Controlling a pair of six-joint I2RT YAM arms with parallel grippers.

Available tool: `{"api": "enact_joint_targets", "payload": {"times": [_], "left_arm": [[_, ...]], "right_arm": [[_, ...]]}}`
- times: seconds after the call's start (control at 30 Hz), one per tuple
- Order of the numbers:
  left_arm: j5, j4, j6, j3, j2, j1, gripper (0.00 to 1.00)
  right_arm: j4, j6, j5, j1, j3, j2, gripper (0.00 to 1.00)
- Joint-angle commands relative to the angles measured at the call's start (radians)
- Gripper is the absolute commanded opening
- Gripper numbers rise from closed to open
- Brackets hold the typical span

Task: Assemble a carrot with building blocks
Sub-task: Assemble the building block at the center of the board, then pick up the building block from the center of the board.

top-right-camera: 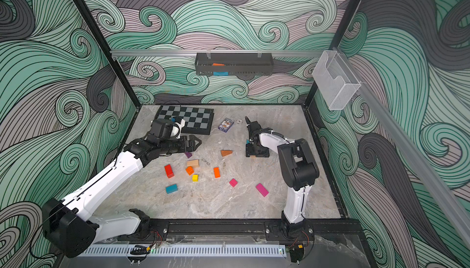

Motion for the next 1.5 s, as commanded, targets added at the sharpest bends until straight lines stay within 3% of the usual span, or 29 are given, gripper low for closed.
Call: {"api": "enact_joint_targets", "payload": {"times": [0.0,0.37,0.5,0.77,0.97,1.13,1.47], "left_arm": [[0.01,-0.016,-0.004,0.038,-0.01,-0.007,0.95],[0.011,-0.01,-0.007,0.035,-0.009,-0.013,0.95],[0.011,-0.009,-0.007,0.037,-0.01,-0.014,0.95],[-0.006,-0.019,0.012,0.04,-0.027,-0.015,0.98],[0.01,-0.093,0.074,0.092,-0.022,-0.032,0.99],[0.007,-0.124,0.111,0.09,-0.002,-0.154,0.89],[-0.069,-0.064,0.099,0.071,0.166,-0.474,0.86]], "right_arm": [[0.001,0.016,0.014,0.004,-0.005,0.032,0.71],[-0.007,0.018,0.002,0.004,0.0,0.026,0.88],[-0.012,0.02,-0.001,0.004,0.004,0.022,0.99],[-0.043,0.016,-0.022,0.006,0.006,-0.034,0.99],[-0.133,-0.005,-0.047,0.004,-0.013,-0.205,0.99],[-0.21,0.024,-0.128,-0.005,-0.05,-0.388,0.99],[-0.264,0.102,-0.18,-0.037,-0.055,-0.614,0.99]]}}
